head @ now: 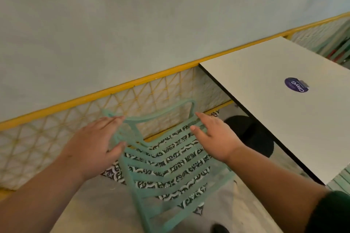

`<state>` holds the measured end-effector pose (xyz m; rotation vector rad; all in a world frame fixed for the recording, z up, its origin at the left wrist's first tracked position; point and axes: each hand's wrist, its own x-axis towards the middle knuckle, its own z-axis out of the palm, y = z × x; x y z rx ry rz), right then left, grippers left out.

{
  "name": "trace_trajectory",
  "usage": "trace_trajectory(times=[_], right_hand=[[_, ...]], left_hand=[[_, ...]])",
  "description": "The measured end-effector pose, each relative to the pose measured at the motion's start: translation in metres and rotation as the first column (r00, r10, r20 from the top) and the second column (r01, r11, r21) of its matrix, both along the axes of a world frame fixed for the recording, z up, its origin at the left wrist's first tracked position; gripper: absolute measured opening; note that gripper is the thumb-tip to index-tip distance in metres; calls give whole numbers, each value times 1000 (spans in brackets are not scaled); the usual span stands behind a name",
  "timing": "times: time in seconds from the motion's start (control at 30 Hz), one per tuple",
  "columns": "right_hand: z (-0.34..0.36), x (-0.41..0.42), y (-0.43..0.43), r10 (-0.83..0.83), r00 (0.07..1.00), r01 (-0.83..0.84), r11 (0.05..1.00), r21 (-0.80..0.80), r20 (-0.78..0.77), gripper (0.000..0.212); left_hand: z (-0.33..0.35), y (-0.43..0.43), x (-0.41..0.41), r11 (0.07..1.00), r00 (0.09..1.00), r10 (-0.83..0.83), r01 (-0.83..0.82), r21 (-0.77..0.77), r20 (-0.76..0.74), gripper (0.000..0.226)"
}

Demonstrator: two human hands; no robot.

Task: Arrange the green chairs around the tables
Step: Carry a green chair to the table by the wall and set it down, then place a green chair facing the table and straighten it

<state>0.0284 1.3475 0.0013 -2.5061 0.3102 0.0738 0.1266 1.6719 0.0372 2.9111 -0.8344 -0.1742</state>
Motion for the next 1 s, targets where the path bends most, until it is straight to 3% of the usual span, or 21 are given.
trace_trajectory(times=[0.3, 0.63, 1.0], right_hand=[[-3, -7, 41, -207, 978, 206, 977, 55, 11, 72], [-11, 5, 52, -379, 925, 379, 924, -43, 14, 70], [-32, 11, 170, -745, 665, 747, 661, -78, 58, 69]], left_hand=[[-5, 6, 66, 985, 985, -171, 171, 18, -28, 73], [-21, -39, 132, 915, 915, -404, 404, -9, 3, 79], [-45, -27, 230, 704, 704, -710, 710, 0, -27, 70]])
